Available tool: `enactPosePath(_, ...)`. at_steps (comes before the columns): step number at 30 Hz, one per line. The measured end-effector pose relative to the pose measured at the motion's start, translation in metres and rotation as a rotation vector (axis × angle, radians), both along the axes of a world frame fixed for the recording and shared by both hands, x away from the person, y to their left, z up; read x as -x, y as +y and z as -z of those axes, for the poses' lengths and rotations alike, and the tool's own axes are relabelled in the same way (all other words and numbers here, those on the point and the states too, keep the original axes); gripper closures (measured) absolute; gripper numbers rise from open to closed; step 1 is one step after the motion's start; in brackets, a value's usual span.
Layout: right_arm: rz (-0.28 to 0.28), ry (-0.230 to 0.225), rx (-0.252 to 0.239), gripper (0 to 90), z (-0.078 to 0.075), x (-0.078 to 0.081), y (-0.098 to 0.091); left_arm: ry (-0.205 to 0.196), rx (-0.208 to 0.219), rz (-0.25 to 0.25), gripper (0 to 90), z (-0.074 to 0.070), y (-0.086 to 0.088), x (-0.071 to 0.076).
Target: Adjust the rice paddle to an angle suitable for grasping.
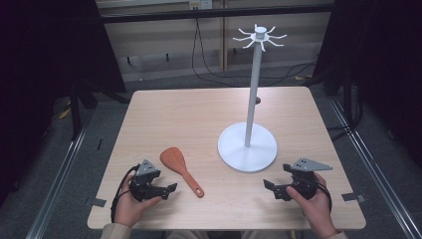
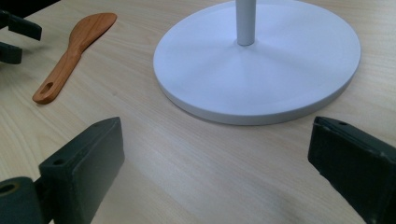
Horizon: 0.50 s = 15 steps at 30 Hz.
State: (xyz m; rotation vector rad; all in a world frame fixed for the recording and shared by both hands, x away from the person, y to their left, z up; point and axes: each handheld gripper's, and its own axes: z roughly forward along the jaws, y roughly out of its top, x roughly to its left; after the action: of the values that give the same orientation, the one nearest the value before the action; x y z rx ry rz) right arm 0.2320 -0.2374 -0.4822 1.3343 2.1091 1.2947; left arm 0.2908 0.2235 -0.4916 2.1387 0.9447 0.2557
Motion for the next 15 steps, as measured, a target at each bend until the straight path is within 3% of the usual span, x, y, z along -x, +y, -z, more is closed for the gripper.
enactPosePath(2, 0.014, -0.002, -0.002, 3.6, 0.001, 0.0, -0.004, 0.001, 0.002, 0.027, 25.8, 0.0, -0.004, -0.002)
enactPosePath(5, 0.022, -0.006, -0.001, 4.0, 0.001, 0.001, -0.007, -0.009, -0.03, 0.065, 33.2, -0.001, -0.01, -0.004)
enactPosePath(7, 0.029, -0.006, 0.001, 4.0, 0.001, 0.002, -0.009, -0.002, -0.017, 0.065, 41.1, -0.002, -0.012, -0.005)
enactPosePath(8, 0.04, -0.006, 0.008, 4.0, 0.001, 0.005, -0.012, -0.005, -0.018, 0.064, 51.1, -0.003, -0.013, -0.006)
enactPosePath(9, 0.04, -0.006, 0.008, 4.0, 0.001, 0.005, -0.012, -0.001, -0.019, 0.063, 51.1, -0.004, -0.013, -0.007)
enactPosePath(10, 0.043, -0.006, 0.005, 4.1, 0.001, 0.008, -0.014, -0.005, -0.05, 0.053, 59.3, -0.005, -0.016, -0.008)
enactPosePath(11, 0.043, -0.006, 0.005, 4.1, 0.001, 0.008, -0.014, -0.005, -0.05, 0.053, 64.1, -0.005, -0.016, -0.008)
enactPosePath(12, 0.044, -0.007, 0.005, 4.1, 0.001, 0.009, -0.015, -0.001, -0.062, 0.063, 64.1, -0.005, -0.016, -0.01)
enactPosePath(15, 0.053, -0.013, 0.007, 4.1, 0.0, 0.014, -0.019, -0.005, -0.066, 0.075, 75.2, -0.004, -0.019, -0.012)
